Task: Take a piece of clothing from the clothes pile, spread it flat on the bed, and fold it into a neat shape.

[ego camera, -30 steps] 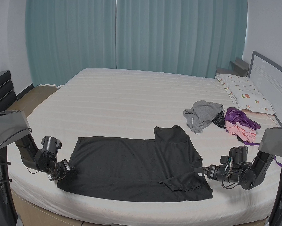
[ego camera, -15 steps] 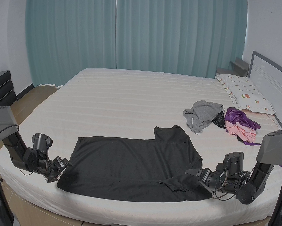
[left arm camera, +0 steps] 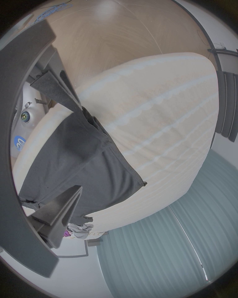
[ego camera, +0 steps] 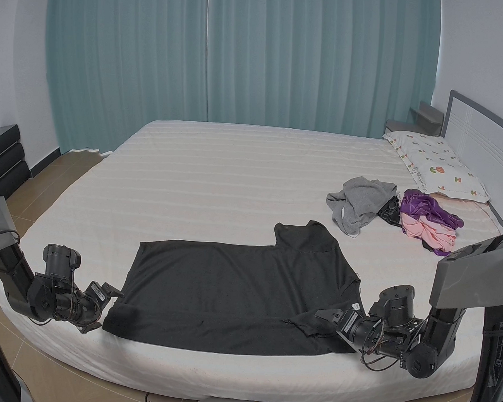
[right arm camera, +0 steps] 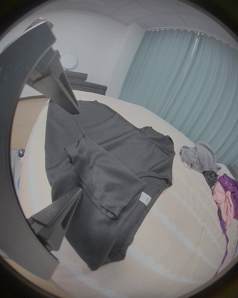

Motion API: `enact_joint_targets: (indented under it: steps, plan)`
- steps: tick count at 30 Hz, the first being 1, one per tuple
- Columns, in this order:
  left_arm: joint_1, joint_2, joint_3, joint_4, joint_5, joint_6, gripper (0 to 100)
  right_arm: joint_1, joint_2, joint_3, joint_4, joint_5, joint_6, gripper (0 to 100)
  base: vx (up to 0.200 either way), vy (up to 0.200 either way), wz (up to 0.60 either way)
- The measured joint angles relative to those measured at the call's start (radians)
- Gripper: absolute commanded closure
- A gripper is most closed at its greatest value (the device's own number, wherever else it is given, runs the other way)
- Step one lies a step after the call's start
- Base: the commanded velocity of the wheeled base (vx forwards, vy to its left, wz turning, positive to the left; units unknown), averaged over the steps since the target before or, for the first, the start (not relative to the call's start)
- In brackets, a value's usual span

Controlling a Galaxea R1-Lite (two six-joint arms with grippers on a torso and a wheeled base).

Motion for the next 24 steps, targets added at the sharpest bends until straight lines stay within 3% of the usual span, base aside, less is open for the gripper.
enact_joint_targets:
  steps: [14,24]
  plan:
    - [-0.002,0.031,-0.005,-0.001,0.0,0.002,0,-0.03,0.055,-0.12,0.019,-0.002,0.0,0,0.0,0.0,0.0]
    - [-0.002,0.036,-0.007,-0.001,0.0,0.0,0,-0.037,0.064,-0.197,0.156,-0.014,-0.001,0,0.0,0.0,0.0]
